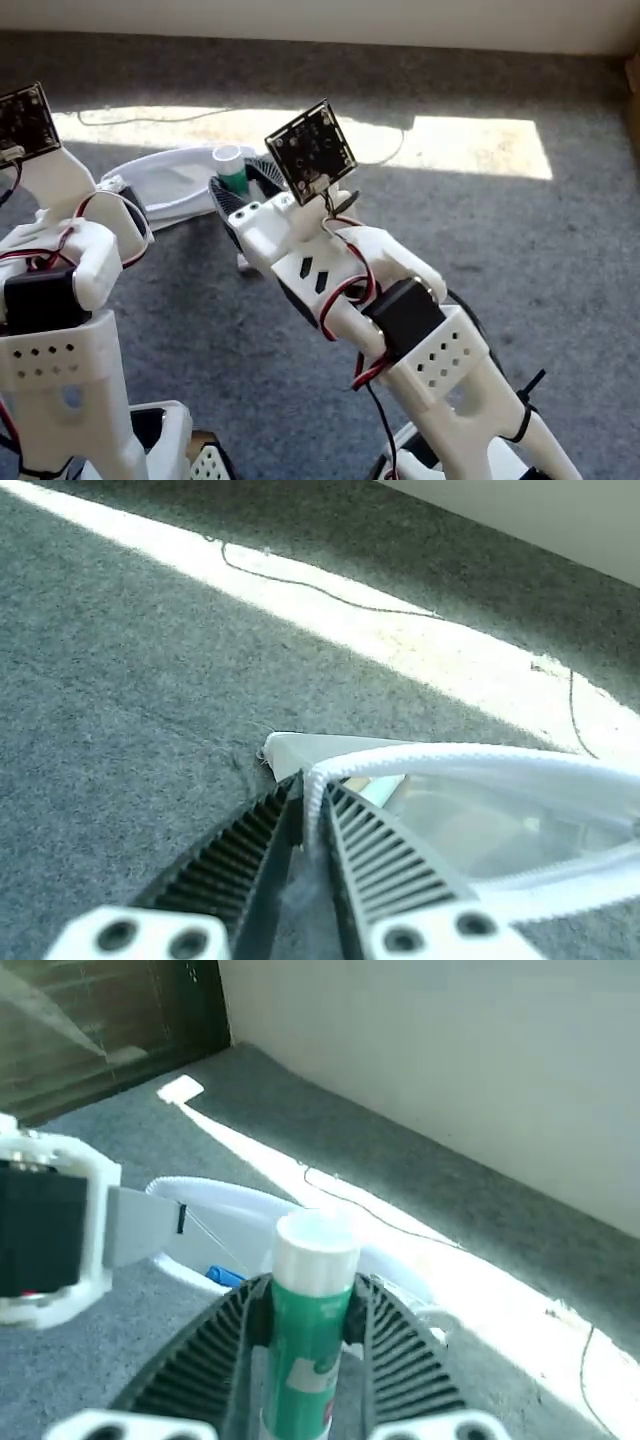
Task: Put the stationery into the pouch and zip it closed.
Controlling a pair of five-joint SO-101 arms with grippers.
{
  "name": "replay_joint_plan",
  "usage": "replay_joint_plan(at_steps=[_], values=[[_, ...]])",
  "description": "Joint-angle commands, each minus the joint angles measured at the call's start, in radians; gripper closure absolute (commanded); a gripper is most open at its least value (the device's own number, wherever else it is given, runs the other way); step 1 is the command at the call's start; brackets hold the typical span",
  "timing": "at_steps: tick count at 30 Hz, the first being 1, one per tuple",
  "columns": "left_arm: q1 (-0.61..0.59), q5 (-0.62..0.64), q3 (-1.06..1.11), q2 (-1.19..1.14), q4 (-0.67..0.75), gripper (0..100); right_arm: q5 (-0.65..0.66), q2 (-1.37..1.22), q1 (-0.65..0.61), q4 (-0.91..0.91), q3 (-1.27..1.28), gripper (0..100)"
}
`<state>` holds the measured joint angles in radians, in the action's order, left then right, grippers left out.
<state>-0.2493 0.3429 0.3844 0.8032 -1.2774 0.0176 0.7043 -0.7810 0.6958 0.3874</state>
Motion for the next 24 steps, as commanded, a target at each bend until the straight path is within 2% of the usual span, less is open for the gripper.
replay_joint_plan(at_steps=[1, 8, 19, 24], values=[[0.008, -0.009, -0.005, 0.012, 0.015, 99, -0.005, 0.042, -0.018, -0.120, -0.004, 99.4], [0.008, -0.009, -0.004, 0.012, 0.015, 99, -0.003, 0.035, -0.018, -0.317, 0.031, 99.4], [0.008, -0.009, -0.004, 0.012, 0.015, 99, -0.002, 0.035, -0.019, -0.915, 0.375, 99.4], [0.008, -0.009, -0.004, 0.012, 0.015, 99, -0.002, 0.031, -0.019, -1.047, 0.427, 99.4]])
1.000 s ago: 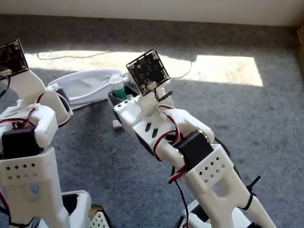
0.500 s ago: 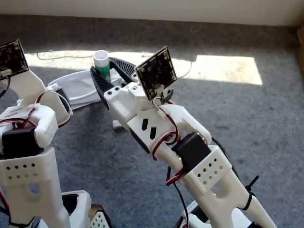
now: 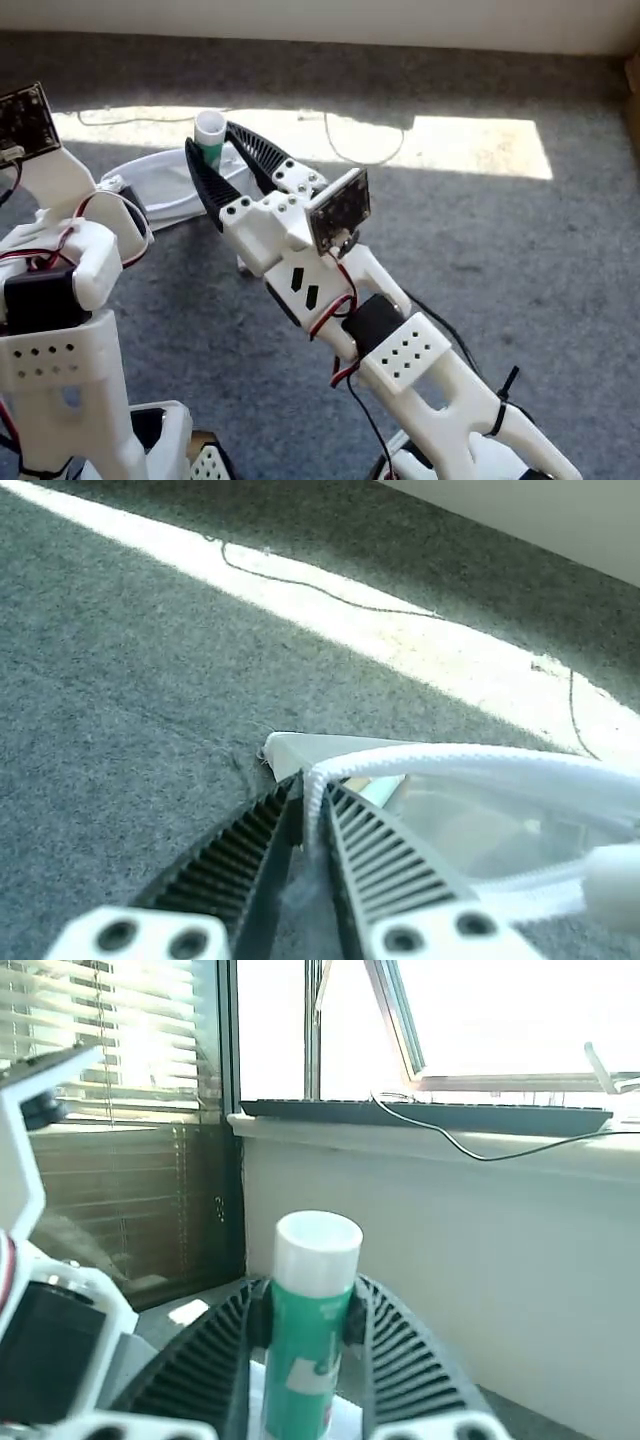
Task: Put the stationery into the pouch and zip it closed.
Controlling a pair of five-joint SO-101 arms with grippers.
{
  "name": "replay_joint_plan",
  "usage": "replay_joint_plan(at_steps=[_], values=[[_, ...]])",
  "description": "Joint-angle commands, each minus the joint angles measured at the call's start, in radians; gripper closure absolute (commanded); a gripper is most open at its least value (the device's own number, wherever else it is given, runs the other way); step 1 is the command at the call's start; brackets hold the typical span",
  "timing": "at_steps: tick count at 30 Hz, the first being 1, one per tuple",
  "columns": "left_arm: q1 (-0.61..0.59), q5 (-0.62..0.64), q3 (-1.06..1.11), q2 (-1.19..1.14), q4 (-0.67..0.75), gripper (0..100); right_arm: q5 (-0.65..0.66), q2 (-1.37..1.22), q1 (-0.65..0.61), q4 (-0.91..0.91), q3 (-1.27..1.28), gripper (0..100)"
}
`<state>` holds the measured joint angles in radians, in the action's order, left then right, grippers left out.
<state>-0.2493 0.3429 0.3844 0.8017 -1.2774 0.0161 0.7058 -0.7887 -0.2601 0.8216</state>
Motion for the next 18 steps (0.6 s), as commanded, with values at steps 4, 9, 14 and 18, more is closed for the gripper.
replay_joint_plan(at_steps=[4, 9, 14, 18], values=[[0.008, -0.009, -0.004, 0.013, 0.015, 99, 0.000, -0.004, -0.012, -0.110, -0.004, 99.4], [0.008, -0.009, -0.004, 0.013, 0.015, 99, 0.000, -0.114, -0.013, -0.110, -0.010, 99.4], [0.008, -0.009, 0.005, 0.013, 0.015, 99, 0.000, -0.183, -0.015, -0.111, -0.013, 99.4], [0.008, -0.009, 0.005, 0.013, 0.015, 99, 0.034, -0.206, -0.015, -0.189, -0.005, 99.4]])
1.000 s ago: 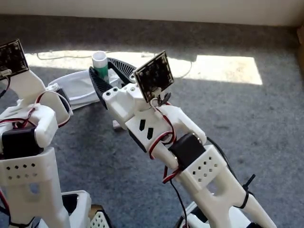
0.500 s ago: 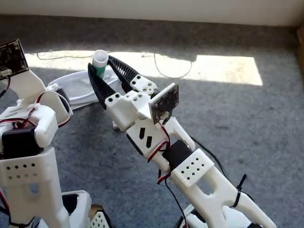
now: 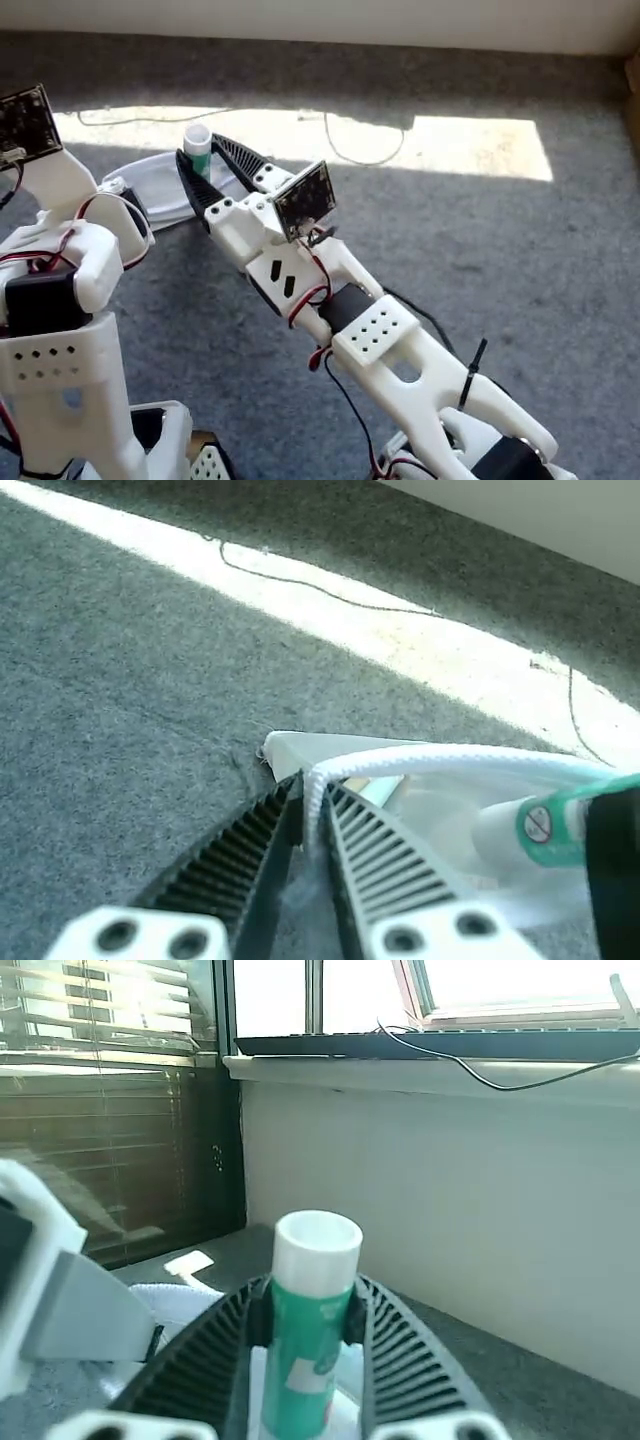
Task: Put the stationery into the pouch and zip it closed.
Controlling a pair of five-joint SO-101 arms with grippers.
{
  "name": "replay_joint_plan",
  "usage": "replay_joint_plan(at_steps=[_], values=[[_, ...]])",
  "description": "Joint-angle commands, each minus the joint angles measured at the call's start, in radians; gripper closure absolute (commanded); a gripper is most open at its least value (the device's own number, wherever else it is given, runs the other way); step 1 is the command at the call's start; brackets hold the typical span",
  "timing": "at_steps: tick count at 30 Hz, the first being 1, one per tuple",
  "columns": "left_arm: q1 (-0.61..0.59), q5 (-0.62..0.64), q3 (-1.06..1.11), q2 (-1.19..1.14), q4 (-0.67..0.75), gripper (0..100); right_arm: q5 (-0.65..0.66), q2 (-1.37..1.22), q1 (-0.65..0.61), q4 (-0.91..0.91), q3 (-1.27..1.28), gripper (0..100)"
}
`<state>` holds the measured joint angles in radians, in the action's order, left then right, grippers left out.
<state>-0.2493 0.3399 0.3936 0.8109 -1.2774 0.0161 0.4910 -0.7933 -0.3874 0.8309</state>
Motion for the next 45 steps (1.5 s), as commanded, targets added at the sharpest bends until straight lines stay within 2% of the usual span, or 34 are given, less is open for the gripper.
replay_joint_plan(at_steps=[1, 6, 10, 16, 25, 32, 45], values=[[0.008, -0.006, -0.004, 0.004, 0.015, 99, 0.077, 0.008, -0.010, -0.067, -0.015, 99.4], [0.008, -0.006, -0.004, 0.004, 0.015, 99, 0.308, 0.008, -0.073, -0.050, 0.005, 99.4], [-0.004, -0.006, -0.004, 0.004, 0.015, 99, 0.379, 0.015, -0.127, 0.065, 0.016, 99.4], [-0.035, -0.006, -0.004, 0.004, 0.015, 99, 0.384, 0.016, -0.131, 0.214, 0.016, 99.4], [-0.035, -0.006, -0.004, 0.004, 0.015, 99, 0.384, 0.016, -0.101, 0.229, 0.010, 98.8], [-0.035, -0.006, -0.004, 0.004, 0.015, 99, 0.379, 0.016, -0.076, 0.285, -0.012, 84.4], [-0.035, -0.006, -0.004, 0.004, 0.015, 99, 0.377, 0.068, -0.074, 0.507, -0.116, 84.2]])
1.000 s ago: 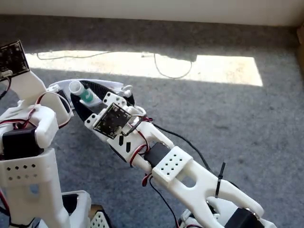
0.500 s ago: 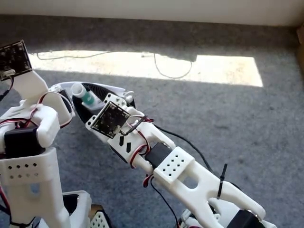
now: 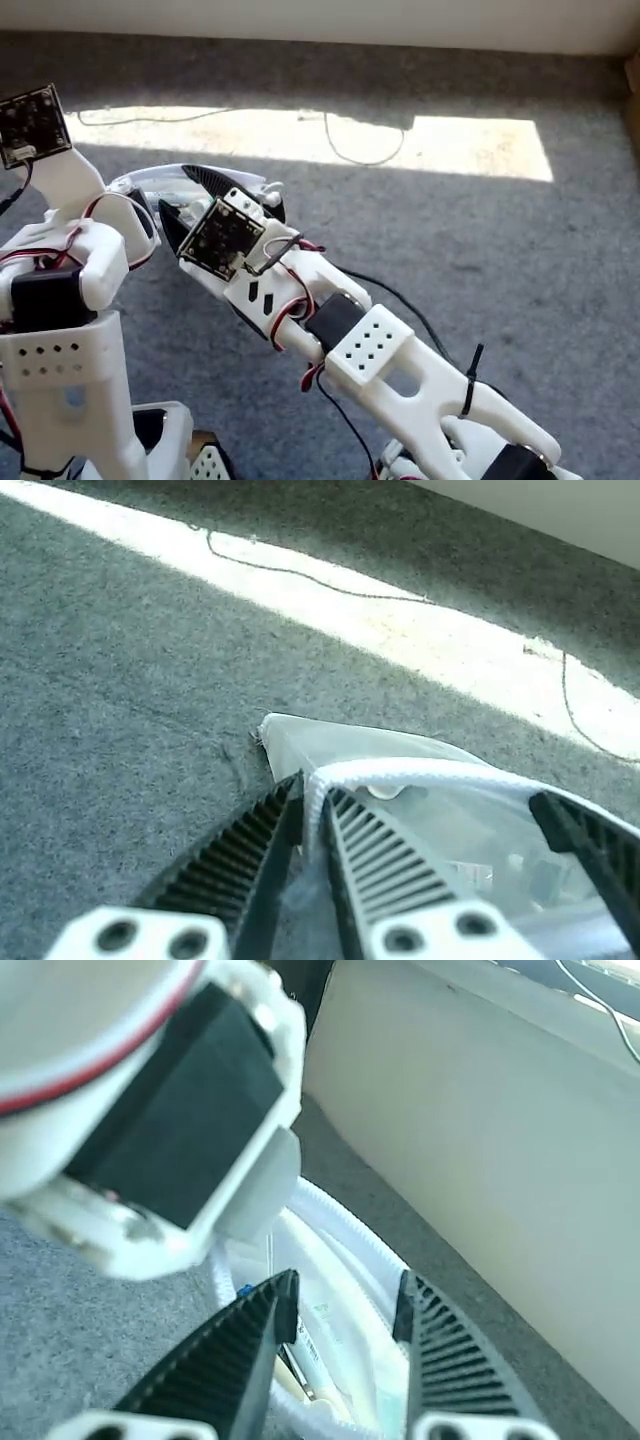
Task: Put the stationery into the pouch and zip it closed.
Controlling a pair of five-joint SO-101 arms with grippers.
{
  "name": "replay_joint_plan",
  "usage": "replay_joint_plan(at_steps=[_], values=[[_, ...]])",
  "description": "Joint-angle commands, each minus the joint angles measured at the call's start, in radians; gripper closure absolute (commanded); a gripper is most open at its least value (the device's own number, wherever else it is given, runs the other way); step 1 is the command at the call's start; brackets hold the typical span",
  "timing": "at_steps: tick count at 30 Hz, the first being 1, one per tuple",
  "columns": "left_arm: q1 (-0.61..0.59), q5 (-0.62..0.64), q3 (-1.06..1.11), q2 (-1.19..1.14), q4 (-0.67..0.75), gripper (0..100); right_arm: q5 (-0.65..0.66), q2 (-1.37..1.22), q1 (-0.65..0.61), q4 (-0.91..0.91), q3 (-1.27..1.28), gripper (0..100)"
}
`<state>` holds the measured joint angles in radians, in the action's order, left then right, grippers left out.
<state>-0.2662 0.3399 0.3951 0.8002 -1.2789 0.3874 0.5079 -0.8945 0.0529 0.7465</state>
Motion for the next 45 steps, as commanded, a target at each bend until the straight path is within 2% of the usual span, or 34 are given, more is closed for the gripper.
replay_joint_plan(at_steps=[1, 6, 9, 15, 22, 32, 45], values=[[-0.018, -0.006, -0.005, 0.015, 0.017, 99, 0.006, 0.079, 0.027, 0.094, -0.038, 84.2], [-0.018, -0.006, -0.005, 0.015, 0.017, 99, 0.002, 0.222, 0.061, 0.277, -0.105, 84.2], [-0.018, -0.006, -0.005, 0.015, 0.017, 99, -0.083, 0.248, 0.116, 0.358, -0.171, 84.2], [-0.018, -0.006, -0.005, 0.015, 0.017, 99, -0.175, 0.217, 0.226, 0.507, -0.331, 84.2], [-0.024, -0.006, -0.007, 0.016, 0.017, 99, -0.255, 0.137, 0.278, 0.636, -0.481, 84.2], [-0.113, -0.005, -0.016, 0.016, 0.018, 99, -0.296, 0.021, 0.351, 0.673, -0.576, 84.2], [-0.318, 0.003, -0.079, 0.022, 0.017, 99, -0.298, -0.127, 0.371, 0.851, -0.773, 84.2]])
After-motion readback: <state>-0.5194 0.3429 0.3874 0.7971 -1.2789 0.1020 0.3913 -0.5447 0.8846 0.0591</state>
